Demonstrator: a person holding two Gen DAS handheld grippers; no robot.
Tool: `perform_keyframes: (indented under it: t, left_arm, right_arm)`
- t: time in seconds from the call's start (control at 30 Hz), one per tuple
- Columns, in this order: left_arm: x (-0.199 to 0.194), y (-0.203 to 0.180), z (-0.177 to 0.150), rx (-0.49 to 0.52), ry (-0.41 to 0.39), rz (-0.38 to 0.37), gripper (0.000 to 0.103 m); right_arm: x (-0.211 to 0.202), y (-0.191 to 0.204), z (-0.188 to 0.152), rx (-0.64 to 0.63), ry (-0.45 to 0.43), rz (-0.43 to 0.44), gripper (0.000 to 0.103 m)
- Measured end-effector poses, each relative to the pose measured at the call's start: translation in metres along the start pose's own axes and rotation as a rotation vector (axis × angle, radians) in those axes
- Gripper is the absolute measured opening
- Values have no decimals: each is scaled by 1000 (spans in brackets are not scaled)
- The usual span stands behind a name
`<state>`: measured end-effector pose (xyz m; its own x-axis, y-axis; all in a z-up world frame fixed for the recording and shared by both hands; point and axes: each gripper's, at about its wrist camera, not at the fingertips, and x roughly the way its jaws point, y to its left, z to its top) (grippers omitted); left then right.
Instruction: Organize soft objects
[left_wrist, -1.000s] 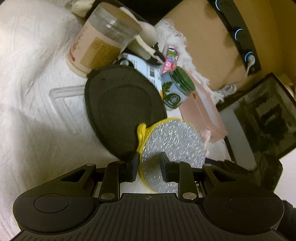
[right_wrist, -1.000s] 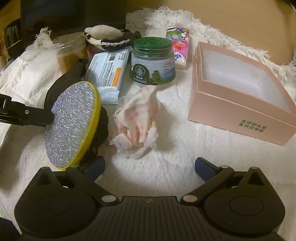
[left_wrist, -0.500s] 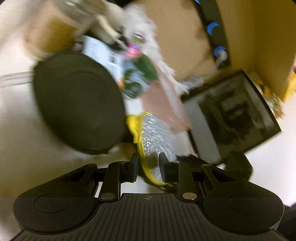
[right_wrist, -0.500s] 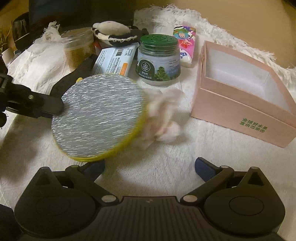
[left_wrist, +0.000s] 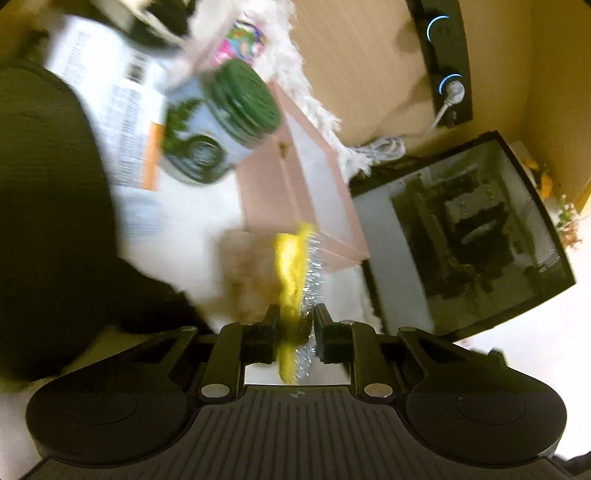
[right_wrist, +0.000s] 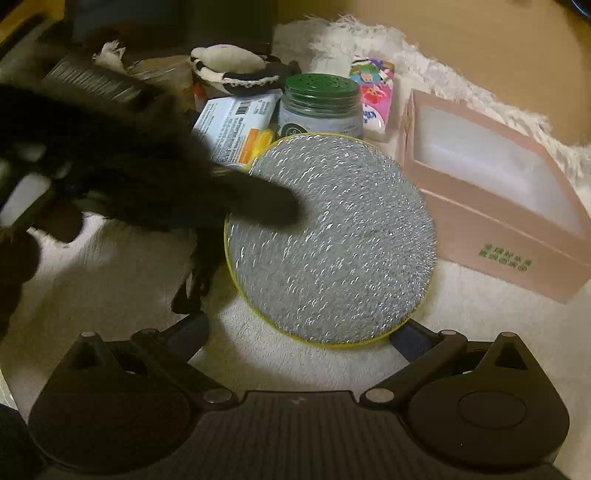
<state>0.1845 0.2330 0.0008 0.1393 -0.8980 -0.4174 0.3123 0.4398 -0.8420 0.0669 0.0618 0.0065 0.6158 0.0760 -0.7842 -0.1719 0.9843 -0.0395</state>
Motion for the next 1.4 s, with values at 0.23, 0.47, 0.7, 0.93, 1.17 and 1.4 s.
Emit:
perform_keyframes:
  t: [0.23,0.47,0.7,0.93,1.17,1.4]
  left_arm:
    - [28,-14,12,-29,48,-58,18]
    - [-9,-30,19,-3,-80,59,17]
    - [-104,-51,19,74,-293,276,17]
    - [-141,-53,8,120,-307,406,17]
    - [-148,-54,10,140,-278,420,17]
    - [-137,-113,53,314,-300,328,18]
  right_arm:
    - [-23,4,-2,-154,-65,-59,96]
    - [-40,-12,11,-88,-102,-49,96]
    - [-22,-10,42,-10,-96,-31,77]
    - [14,-12,58,3,20,-72,19]
    - [-48,-22,83,-39,-89,-54,10]
    - [-130,-78,130,46,-282,-111,10]
